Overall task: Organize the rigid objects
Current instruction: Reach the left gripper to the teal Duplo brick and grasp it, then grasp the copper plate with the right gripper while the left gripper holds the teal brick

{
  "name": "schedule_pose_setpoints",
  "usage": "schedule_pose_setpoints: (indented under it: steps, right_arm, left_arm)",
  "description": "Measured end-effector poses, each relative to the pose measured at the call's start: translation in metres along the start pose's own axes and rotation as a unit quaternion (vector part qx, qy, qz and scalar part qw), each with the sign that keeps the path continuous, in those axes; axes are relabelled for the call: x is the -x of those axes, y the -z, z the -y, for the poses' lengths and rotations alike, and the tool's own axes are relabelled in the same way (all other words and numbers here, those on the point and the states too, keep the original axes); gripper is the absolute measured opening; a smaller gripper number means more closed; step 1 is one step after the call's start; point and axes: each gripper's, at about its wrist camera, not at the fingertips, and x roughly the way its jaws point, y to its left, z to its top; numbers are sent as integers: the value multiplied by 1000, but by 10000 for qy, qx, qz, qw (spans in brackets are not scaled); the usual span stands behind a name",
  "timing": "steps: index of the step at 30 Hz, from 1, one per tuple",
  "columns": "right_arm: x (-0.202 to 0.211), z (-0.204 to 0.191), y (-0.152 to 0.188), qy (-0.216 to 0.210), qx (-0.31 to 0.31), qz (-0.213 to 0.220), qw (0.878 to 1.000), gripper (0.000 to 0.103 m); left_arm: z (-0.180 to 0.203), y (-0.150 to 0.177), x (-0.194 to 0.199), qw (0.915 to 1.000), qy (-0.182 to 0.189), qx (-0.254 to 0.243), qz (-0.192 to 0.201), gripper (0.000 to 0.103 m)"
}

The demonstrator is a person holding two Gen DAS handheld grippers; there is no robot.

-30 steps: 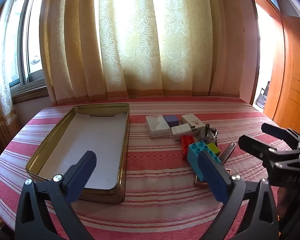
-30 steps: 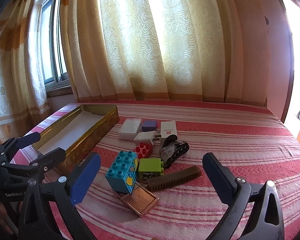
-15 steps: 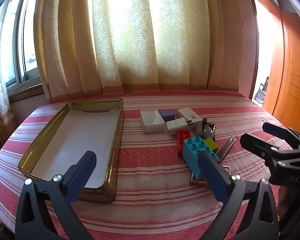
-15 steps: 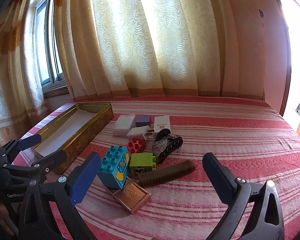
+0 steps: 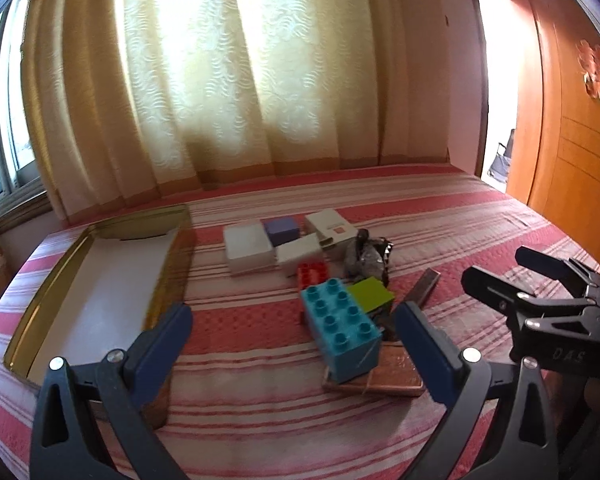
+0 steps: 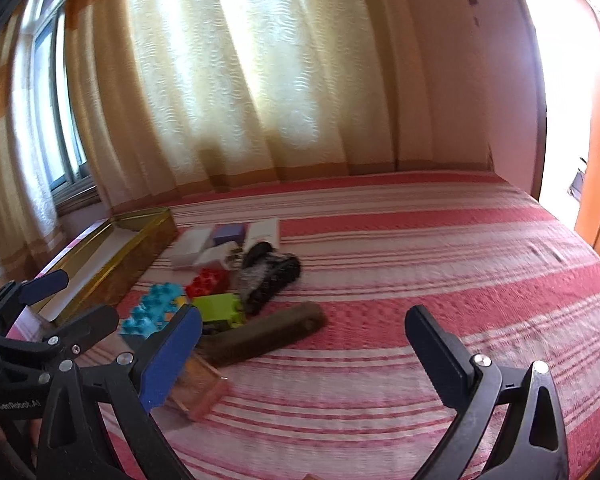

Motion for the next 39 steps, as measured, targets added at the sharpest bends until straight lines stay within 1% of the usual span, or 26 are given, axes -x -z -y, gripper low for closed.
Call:
schedule_pose_setpoints:
  steps: [5, 7, 10, 11, 13, 14, 15, 17, 21, 25, 26, 28, 29, 31, 34, 37, 39]
  right_arm:
    - [-4, 16, 5, 88, -202, -34, 9998, 102]
    - [-5, 18, 6, 82, -231, -44, 9997, 102]
    - [-5, 18, 7, 34, -235, -51, 9997, 102]
    - [-5, 17, 7, 17, -204, -44, 9998, 102]
    - [-5, 17, 8, 12, -178, -44, 9998, 102]
    - [-4, 16, 8, 8, -168, -42, 9999, 102]
    - [-4, 15, 8, -10, -146, -33, 9999, 102]
    - [-5, 13, 8, -48, -104, -36, 9999, 102]
    - [-5, 2, 9, -235, 179, -56, 9995, 102]
    - [-7, -12, 10, -431, 541, -177, 9974, 102]
    - [-8, -15, 10, -477, 631, -245, 9966, 102]
    - [-12, -22, 11, -672, 779, -403, 9939, 100]
    - [-15, -27, 11, -817, 855, -500, 9917, 98]
    - [-19, -36, 13, -968, 1009, -643, 9881, 95]
    - [-24, -53, 18, -1223, 1403, -874, 9786, 93]
    - [-27, -63, 22, -1348, 1621, -1064, 9717, 92]
    - [-32, -68, 23, -1377, 1752, -1193, 9675, 89]
  left_arm:
    - [7, -1, -20, 9996, 141, -6, -261, 102]
    - [9, -1, -27, 9990, 220, 2, -390, 100]
    - [11, 2, -37, 9975, 408, 27, -577, 91]
    - [13, 2, -39, 9972, 452, 17, -604, 87]
    - [14, 3, -44, 9958, 568, 4, -716, 68]
    - [14, 3, -45, 9951, 634, 20, -753, 45]
    - [13, 4, -46, 9947, 663, 50, -778, 33]
    - [10, 4, -44, 9940, 783, 110, -759, 31]
    - [1, 6, -39, 9948, 729, 164, -694, 30]
    - [-15, 11, -33, 9963, 541, 238, -616, 30]
    - [-20, 13, -32, 9968, 448, 250, -609, 30]
    - [-27, 16, -31, 9970, 384, 291, -613, 30]
    - [-31, 17, -31, 9969, 367, 313, -614, 30]
    - [-35, 19, -31, 9971, 328, 337, -593, 30]
    - [-40, 20, -31, 9971, 338, 386, -569, 30]
    - [-43, 22, -30, 9968, 382, 437, -550, 30]
    - [-43, 22, -28, 9971, 396, 421, -501, 30]
